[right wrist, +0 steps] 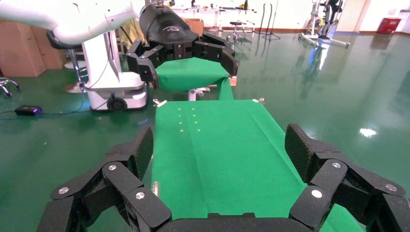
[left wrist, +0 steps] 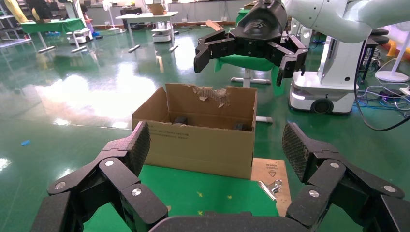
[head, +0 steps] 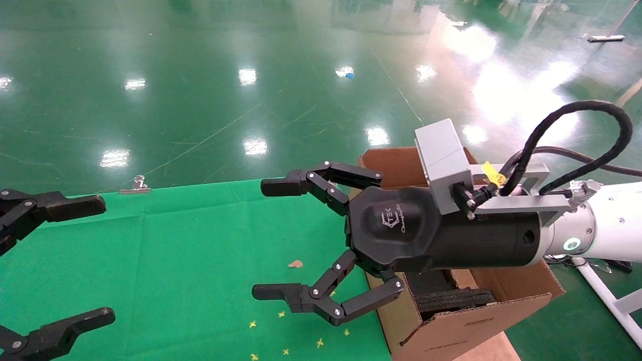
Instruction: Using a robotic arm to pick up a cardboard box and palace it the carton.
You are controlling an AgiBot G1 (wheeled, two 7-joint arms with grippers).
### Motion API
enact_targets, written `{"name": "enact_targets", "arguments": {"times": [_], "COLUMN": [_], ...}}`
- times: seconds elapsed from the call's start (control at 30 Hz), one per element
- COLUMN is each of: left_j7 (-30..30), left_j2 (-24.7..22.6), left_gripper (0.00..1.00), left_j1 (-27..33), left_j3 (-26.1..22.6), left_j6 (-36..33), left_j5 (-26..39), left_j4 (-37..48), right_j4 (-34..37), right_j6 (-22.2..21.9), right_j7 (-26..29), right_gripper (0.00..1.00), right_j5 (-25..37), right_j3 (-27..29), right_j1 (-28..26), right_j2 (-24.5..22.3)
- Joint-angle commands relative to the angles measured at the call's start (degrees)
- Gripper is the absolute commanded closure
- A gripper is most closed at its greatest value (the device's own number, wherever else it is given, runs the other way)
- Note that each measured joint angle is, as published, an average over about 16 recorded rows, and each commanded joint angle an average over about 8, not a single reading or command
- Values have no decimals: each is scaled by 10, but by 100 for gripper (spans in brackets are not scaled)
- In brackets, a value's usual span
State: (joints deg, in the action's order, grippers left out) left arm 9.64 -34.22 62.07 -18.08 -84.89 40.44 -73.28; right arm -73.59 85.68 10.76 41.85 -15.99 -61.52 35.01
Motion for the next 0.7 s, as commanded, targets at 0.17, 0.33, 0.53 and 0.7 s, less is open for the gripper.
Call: {"name": "enact_targets", "arguments": {"times": [0.17,0.33,0.53,0.7], "left_j7": [0,0,0,0], "left_j2": [0,0,0,0], "left_gripper": [0,0,0,0], "left_j1": [0,0,0,0], "left_j3": [0,0,0,0], "left_j6": [0,0,0,0], "left_j5": [0,0,0,0], "left_j4": [0,0,0,0], "right_j4": [0,0,0,0], "right_j6": [0,0,0,0], "right_j7": [0,0,0,0], "right_gripper": [0,0,0,0], "right_j5": [0,0,0,0], "right_j3": [0,0,0,0], "right_j1": [0,0,0,-1], "right_j2": [0,0,0,0]}}
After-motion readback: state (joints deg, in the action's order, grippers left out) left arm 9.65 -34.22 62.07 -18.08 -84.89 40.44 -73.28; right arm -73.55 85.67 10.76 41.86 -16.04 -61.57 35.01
